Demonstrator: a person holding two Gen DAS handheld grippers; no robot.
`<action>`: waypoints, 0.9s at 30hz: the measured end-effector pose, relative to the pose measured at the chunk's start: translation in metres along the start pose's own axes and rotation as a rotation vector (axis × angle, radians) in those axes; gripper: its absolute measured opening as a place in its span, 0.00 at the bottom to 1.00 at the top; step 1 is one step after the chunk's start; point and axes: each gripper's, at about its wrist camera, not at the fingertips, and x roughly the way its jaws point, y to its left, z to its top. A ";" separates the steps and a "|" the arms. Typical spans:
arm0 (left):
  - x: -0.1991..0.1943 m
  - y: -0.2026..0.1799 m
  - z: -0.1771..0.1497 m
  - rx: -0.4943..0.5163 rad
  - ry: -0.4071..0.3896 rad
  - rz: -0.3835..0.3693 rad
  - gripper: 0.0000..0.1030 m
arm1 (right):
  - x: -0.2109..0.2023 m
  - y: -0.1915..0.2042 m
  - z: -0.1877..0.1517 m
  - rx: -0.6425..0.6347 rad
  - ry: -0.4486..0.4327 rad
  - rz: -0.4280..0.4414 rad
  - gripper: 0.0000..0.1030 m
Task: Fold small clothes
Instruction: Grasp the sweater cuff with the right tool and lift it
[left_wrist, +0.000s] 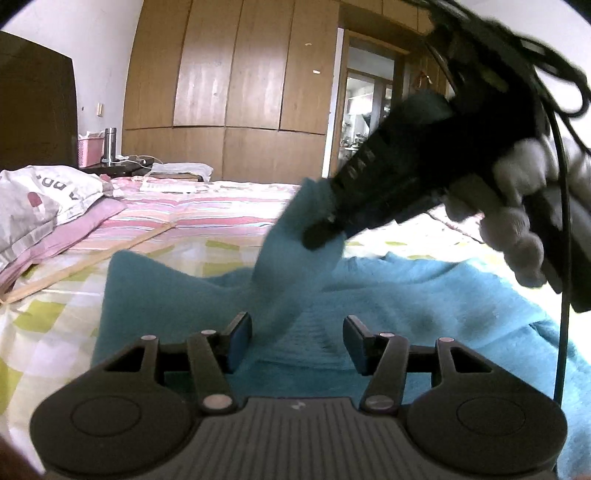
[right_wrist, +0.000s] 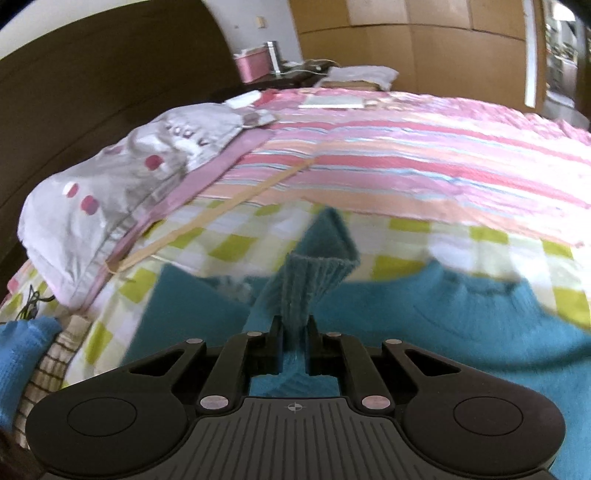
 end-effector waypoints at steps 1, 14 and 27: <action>-0.001 -0.001 0.000 0.003 0.000 -0.003 0.57 | -0.001 -0.004 -0.002 0.012 -0.002 -0.003 0.08; 0.002 -0.007 0.000 -0.006 0.013 -0.069 0.57 | -0.023 -0.056 -0.014 0.158 -0.066 -0.059 0.08; 0.009 -0.007 0.000 -0.011 0.037 -0.047 0.57 | -0.055 -0.109 -0.042 0.263 -0.088 -0.138 0.08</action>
